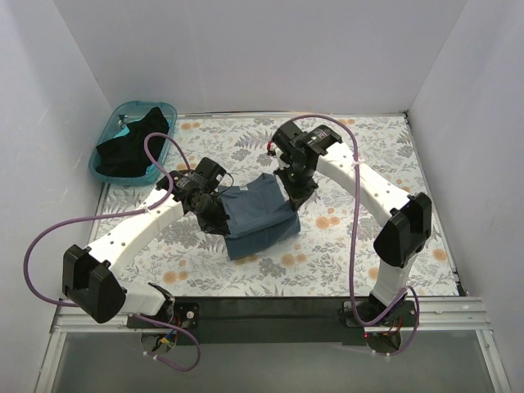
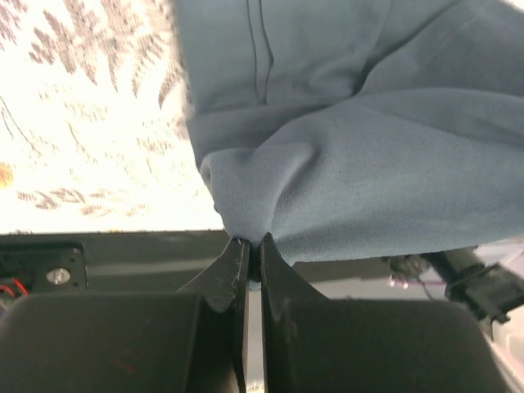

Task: Fold and stack the t-shirts
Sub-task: Fold the tshirt

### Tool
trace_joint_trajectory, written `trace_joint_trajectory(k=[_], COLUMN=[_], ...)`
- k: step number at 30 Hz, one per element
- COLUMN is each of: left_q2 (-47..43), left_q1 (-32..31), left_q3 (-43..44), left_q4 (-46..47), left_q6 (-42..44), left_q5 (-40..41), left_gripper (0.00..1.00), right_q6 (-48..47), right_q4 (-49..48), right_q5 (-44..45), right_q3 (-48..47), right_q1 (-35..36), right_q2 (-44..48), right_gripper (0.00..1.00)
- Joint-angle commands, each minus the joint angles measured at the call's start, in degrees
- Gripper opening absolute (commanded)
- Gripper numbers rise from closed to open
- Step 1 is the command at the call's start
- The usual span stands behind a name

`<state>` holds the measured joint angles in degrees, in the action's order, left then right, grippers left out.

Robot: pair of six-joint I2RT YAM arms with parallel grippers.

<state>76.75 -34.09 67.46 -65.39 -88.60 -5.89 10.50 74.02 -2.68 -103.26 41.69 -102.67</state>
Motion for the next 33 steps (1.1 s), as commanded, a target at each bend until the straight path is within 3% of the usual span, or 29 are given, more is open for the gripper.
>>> trace_joint_trajectory(k=[1,10,14,24,33], left_q2=[-0.37,1.12,1.21,3.67,6.57], left_q1=[1.47,2.97,3.76,6.4,8.42], left_q3=[1.62,-0.04,-2.42,-8.66,-12.7], left_q4=[3.15,11.5,15.54,27.05,34.09], left_q6=[0.62,0.53,0.62,2.37,2.73], left_q5=[4.48,8.43,9.84,12.92,15.47], left_gripper=[0.0,0.0,0.0,0.0,0.0], right_q6=[-1.54,-2.59,-3.73,-8.13,-8.04], right_q4=[0.87,-3.61,-10.01,-26.89,-34.37], right_q5=[2.67,6.28,6.02,7.16,8.39], right_q3=[-5.18,-12.75,-12.76,-3.7,3.41], right_q1=[-0.3,-0.56,-0.56,-0.65,-1.61], right_q2=[-2.26,-8.42,-9.83,-10.44,-12.2], right_gripper=[0.01,0.01,0.01,0.01,0.01])
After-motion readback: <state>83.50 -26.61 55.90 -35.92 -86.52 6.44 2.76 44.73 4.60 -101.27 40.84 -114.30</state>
